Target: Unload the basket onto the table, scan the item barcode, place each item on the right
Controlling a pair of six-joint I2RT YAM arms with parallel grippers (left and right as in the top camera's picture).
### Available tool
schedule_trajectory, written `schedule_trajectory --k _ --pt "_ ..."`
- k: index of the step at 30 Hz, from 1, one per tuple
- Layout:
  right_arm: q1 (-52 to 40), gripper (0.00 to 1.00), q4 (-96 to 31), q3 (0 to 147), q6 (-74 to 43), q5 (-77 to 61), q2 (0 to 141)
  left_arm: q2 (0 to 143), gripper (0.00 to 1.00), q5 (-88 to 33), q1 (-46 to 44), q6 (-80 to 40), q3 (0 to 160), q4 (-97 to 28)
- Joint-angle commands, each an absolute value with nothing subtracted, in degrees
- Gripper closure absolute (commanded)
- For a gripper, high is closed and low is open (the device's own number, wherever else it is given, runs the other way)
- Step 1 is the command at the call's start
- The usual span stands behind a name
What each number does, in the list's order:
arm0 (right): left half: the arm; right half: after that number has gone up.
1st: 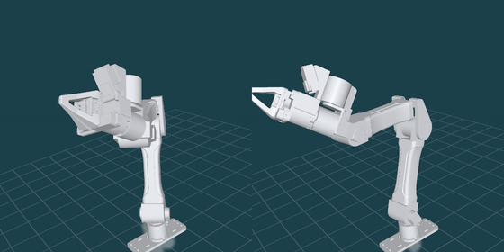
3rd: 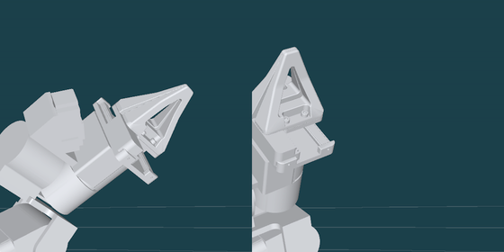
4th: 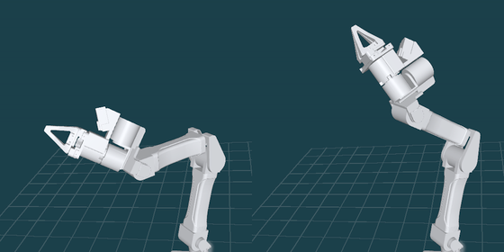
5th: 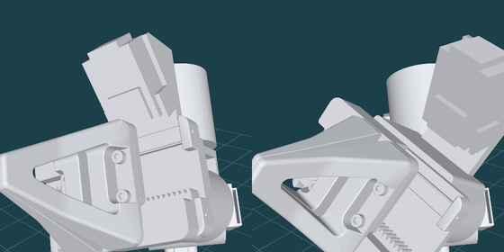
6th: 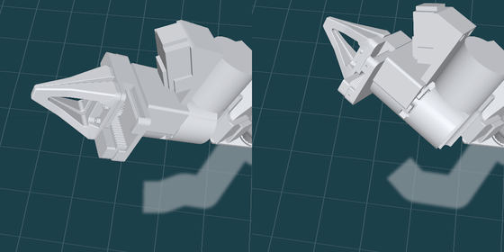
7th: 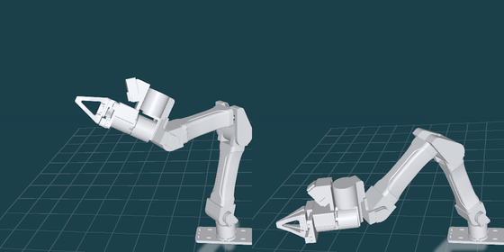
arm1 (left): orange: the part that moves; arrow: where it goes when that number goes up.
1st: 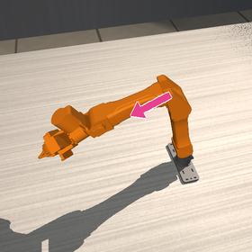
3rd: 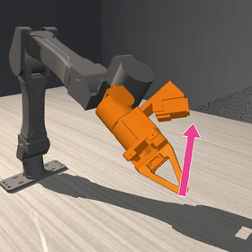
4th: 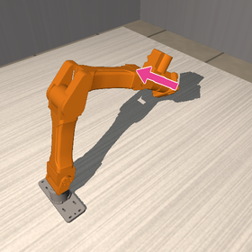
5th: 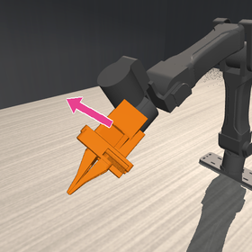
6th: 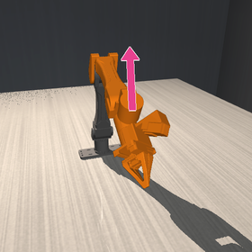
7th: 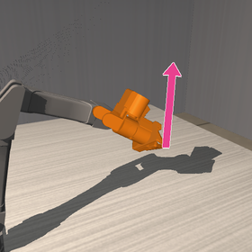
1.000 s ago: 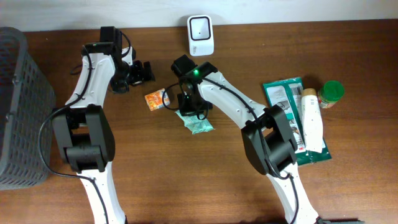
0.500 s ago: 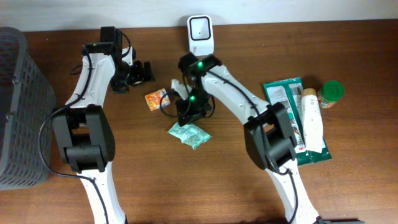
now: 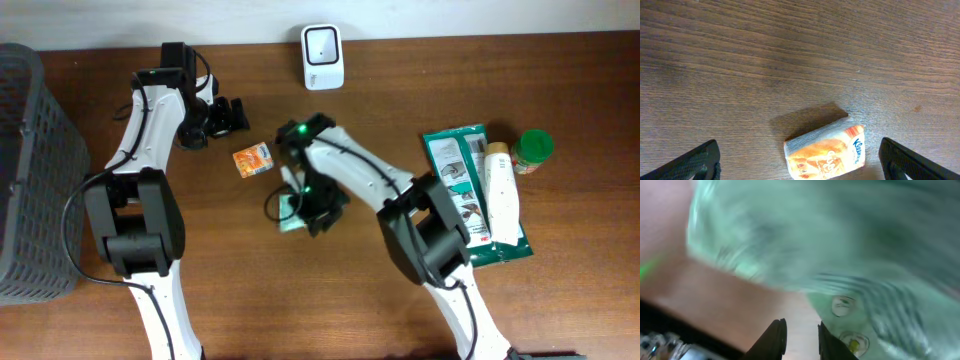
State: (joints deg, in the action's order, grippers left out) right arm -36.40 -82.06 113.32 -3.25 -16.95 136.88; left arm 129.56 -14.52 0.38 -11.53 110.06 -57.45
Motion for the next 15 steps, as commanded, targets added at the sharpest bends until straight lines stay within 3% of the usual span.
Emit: schedule_trajectory --k 1,3,6,7,8,9,10,15 --pt "-30.26 0.79 -79.96 113.06 -3.9 -13.1 135.37 129.99 0.01 -14.79 -0.51 -10.61 110.67 -57.98" --pt "-27.77 0.85 -79.75 113.06 1.78 -18.22 135.37 130.06 0.01 -14.76 -1.45 -10.61 110.52 -57.91" --pt "-26.13 0.85 -81.34 115.11 8.78 -22.33 135.02 130.32 0.01 -14.74 -2.48 -10.61 110.52 -57.91" --pt "-25.39 0.85 -82.3 116.97 9.91 -22.33 134.61 130.34 0.13 -14.81 -2.52 -10.61 110.52 -57.91" --pt "-24.69 0.85 -82.76 118.83 10.28 -22.28 134.32 130.34 0.35 -15.35 -2.52 -10.61 110.52 -57.91" --pt "-23.57 0.84 -82.96 121.01 10.26 -22.33 134.17 130.28 0.73 -17.87 -2.42 -10.59 110.54 -58.19" --pt "-22.61 0.8 -82.98 122.76 10.26 -22.41 134.17 130.17 0.98 -20.8 -2.0 -10.57 110.8 -59.24" --pt "-18.28 0.68 -78.43 126.1 12.25 -26.94 134.52 125.93 1.0 -28.12 -1.26 -3.92 111.04 -69.76"
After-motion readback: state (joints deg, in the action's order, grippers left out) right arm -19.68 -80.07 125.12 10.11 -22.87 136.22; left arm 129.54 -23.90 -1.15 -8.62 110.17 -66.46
